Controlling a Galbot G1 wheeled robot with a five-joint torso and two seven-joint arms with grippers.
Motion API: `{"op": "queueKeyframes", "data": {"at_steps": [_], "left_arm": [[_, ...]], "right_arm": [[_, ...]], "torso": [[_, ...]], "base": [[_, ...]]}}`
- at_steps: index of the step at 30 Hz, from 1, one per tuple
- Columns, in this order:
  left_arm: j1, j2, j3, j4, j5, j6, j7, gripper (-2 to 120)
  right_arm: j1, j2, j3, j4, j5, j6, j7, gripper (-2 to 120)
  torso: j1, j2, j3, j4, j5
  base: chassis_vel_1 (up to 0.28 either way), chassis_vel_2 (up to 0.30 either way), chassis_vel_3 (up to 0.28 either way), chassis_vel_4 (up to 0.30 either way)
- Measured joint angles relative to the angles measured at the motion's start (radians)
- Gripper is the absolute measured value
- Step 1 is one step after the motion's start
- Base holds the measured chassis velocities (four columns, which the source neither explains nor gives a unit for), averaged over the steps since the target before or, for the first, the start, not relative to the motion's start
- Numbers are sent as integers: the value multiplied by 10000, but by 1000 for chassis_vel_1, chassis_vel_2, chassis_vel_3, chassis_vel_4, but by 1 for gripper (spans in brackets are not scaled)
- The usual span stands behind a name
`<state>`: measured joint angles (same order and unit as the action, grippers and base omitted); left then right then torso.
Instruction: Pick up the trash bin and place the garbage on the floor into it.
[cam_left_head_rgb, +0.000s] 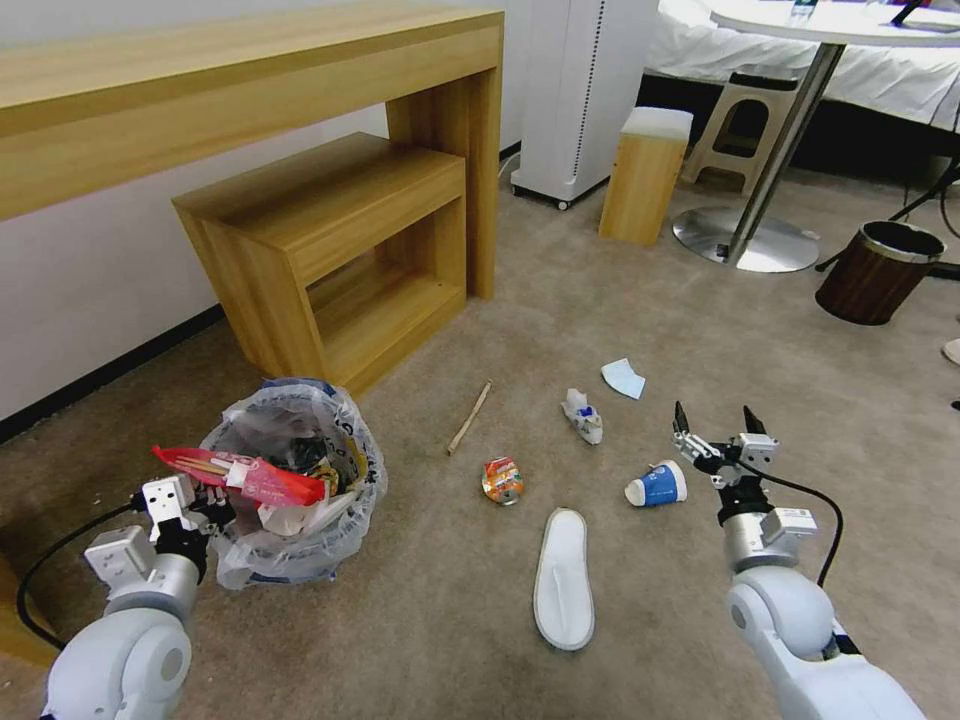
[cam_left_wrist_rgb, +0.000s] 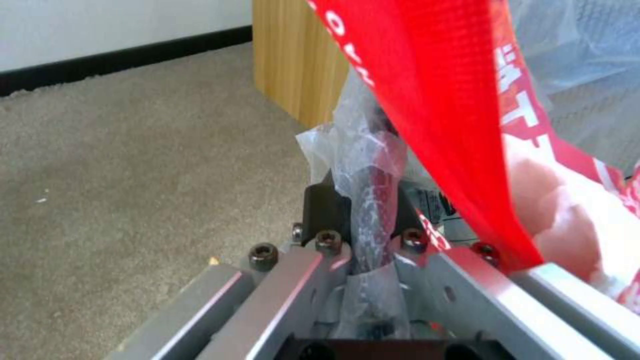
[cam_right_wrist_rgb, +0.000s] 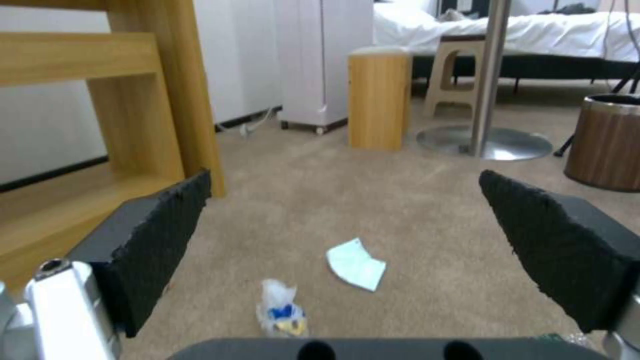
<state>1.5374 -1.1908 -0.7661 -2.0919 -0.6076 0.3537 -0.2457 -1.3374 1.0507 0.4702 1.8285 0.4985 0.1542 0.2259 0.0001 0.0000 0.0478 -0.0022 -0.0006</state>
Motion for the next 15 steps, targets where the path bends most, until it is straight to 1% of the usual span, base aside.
{"op": "queueKeyframes", "data": {"at_steps": [2,3,5,7,10,11,14,15], "left_arm": [[1,-6,18,17,29,-16,15,0],[1,-6,18,17,29,-16,15,0],[6,-6,21,40,53,-44,28,0],[11,-6,26,51,69,-52,35,0],[12,-11,43,90,103,-85,66,0],[12,-11,43,90,103,-85,66,0],[6,-22,66,125,133,-116,91,0],[6,-22,66,125,133,-116,91,0]], "right_arm": [[-212,-192,242,333,136,-577,-358,100],[-212,-192,242,333,136,-577,-358,100],[-345,-364,464,575,255,-1136,-573,100],[-383,-446,562,644,275,-1284,-699,100],[-466,-688,958,895,381,-2103,-1139,100],[-466,-688,958,895,381,-2103,-1139,100],[-507,-941,1403,1125,460,-3111,-1627,100],[-507,-941,1403,1125,460,-3111,-1627,100]], "torso": [[0,0,0,0,-1],[0,0,0,0,-1],[0,0,0,0,0],[0,0,0,0,-1],[0,1,0,0,-1],[0,1,0,0,-1],[0,0,0,0,0],[0,0,0,0,0]], "base": [[0,0,0,0],[0,0,0,0],[0,0,0,0],[0,0,0,0],[0,0,0,0],[0,0,0,0],[0,0,0,0],[0,0,0,0]]}}
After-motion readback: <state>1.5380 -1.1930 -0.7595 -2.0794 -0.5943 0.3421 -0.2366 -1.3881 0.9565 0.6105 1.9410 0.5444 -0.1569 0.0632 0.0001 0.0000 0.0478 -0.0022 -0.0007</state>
